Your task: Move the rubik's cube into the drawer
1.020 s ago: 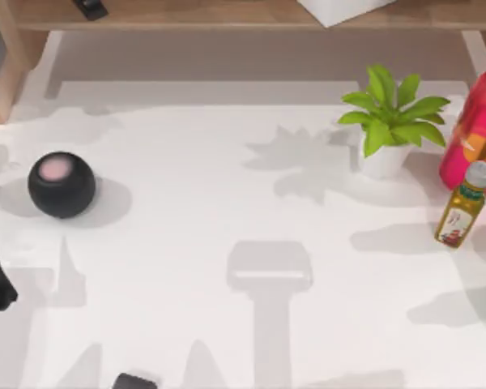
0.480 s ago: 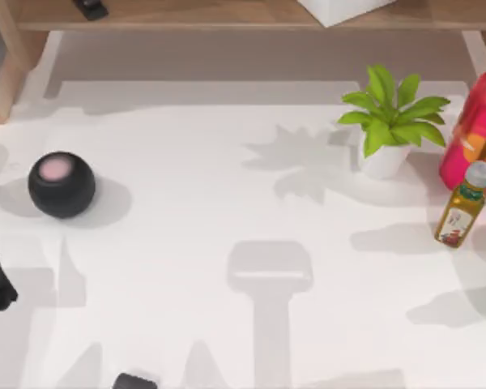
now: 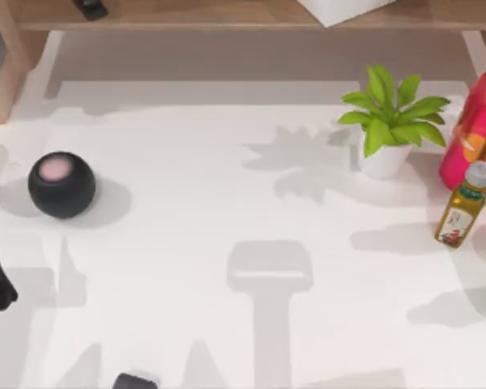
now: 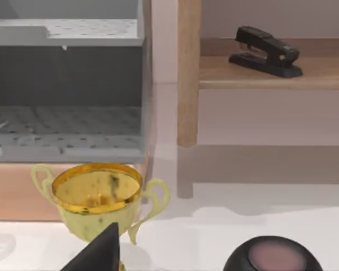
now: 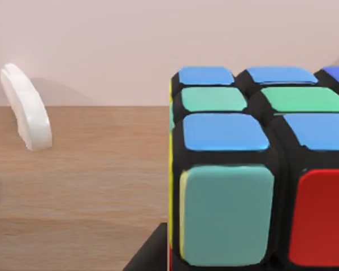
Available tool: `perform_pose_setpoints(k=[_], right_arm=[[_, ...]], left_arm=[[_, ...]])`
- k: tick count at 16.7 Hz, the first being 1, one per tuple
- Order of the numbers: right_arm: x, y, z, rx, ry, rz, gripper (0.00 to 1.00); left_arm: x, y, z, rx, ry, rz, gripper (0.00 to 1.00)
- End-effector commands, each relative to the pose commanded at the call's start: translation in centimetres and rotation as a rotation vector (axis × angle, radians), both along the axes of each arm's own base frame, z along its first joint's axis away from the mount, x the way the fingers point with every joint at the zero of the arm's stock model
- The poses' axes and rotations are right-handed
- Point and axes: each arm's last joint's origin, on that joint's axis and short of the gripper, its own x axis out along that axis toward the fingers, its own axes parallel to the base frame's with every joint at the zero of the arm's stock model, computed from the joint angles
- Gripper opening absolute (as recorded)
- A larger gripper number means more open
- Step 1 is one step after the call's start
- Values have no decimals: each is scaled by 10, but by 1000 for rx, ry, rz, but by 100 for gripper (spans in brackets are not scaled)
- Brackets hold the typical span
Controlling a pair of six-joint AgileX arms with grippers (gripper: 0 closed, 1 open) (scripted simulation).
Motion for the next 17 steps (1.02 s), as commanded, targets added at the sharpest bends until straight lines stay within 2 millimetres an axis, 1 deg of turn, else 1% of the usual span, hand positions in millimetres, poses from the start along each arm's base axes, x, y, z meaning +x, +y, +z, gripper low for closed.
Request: perform_pose_setpoints(k=[4, 5, 13, 17], right_arm=[[0, 0, 0, 0, 0, 0, 2], [0, 0, 0, 0, 0, 0, 0], [-1, 1, 1, 2, -2, 3, 0], [-11, 1, 11, 2, -2, 3, 0]], left_arm=[[0, 0, 0, 0, 0, 0, 100], [0, 0, 0, 0, 0, 0, 100], [0, 0, 0, 0, 0, 0, 100], [0, 0, 0, 0, 0, 0, 100]])
